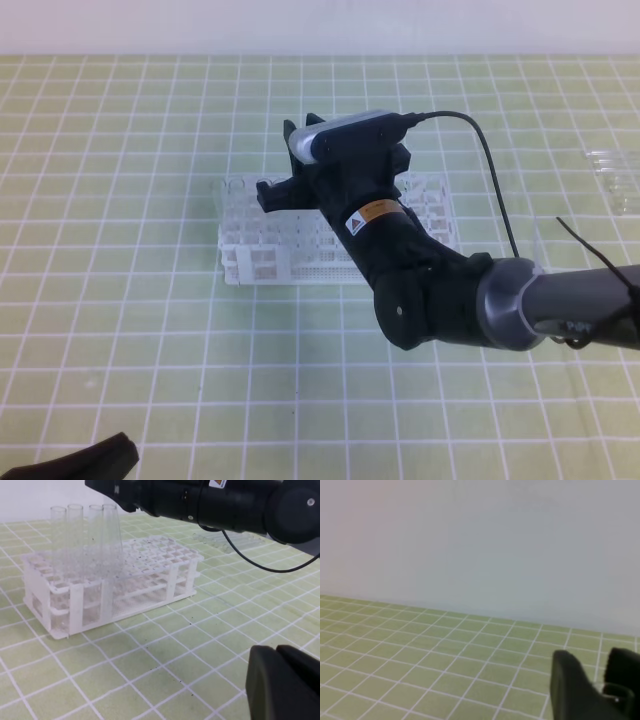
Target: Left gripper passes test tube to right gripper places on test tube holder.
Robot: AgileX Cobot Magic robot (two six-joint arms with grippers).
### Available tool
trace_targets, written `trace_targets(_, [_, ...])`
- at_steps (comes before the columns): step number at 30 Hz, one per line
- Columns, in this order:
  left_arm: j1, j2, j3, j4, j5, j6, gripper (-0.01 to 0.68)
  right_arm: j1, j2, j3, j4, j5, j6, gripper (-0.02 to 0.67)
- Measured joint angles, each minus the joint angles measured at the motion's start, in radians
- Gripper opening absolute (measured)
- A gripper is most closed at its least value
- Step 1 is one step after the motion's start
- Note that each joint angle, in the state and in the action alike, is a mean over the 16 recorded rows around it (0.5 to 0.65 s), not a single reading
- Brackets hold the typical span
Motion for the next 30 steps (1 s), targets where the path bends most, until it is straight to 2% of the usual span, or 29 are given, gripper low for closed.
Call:
trace_targets(9, [0.000, 0.001, 0.004, 0.000, -0.003, 0.000, -0.001, 0.000, -0.001, 0.000, -0.007, 0.000, 0.000, 0.097])
trace_targets(30, [0.000, 0.002, 0.005, -0.001, -0.003, 0.000, -0.001, 0.008, -0.001, 0.000, -0.061, -0.039, -0.004, 0.092])
